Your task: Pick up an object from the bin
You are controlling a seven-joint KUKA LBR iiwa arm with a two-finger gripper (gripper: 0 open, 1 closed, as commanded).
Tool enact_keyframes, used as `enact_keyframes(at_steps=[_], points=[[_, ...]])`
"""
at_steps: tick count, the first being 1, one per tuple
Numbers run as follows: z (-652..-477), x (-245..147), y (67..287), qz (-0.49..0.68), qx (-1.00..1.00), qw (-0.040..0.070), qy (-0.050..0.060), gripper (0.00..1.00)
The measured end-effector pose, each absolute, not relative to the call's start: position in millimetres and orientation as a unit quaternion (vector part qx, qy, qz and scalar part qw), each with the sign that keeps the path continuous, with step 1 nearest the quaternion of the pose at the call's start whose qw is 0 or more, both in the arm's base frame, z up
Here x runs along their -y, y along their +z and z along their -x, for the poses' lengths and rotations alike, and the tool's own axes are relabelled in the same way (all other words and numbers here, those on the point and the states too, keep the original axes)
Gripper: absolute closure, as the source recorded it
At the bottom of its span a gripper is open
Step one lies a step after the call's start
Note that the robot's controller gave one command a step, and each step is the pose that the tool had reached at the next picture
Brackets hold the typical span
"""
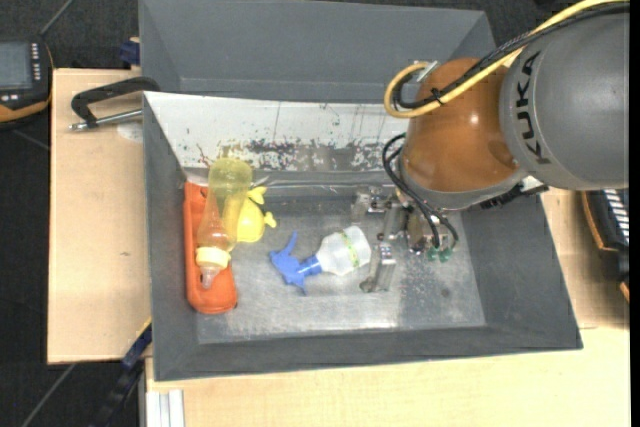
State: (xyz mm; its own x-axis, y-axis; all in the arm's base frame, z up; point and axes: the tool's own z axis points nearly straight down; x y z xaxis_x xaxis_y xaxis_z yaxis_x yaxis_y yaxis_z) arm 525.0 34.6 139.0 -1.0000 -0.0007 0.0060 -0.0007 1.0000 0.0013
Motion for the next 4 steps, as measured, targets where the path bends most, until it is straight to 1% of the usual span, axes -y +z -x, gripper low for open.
enact_keyframes(at_steps=[1, 2, 3, 4], points=[[-526.9, -35, 143, 0.0, 1.0, -0.001, -0.001, 0.0], [-529.1, -51, 105, -0.019, 1.0, -0.003, -0.001, 0.0], [-535.5, -61, 78, -0.008, 1.0, -0.003, -0.002, 1.0], [-538.1, -62, 87, -0.002, 1.0, -0.004, -0.002, 1.0]])
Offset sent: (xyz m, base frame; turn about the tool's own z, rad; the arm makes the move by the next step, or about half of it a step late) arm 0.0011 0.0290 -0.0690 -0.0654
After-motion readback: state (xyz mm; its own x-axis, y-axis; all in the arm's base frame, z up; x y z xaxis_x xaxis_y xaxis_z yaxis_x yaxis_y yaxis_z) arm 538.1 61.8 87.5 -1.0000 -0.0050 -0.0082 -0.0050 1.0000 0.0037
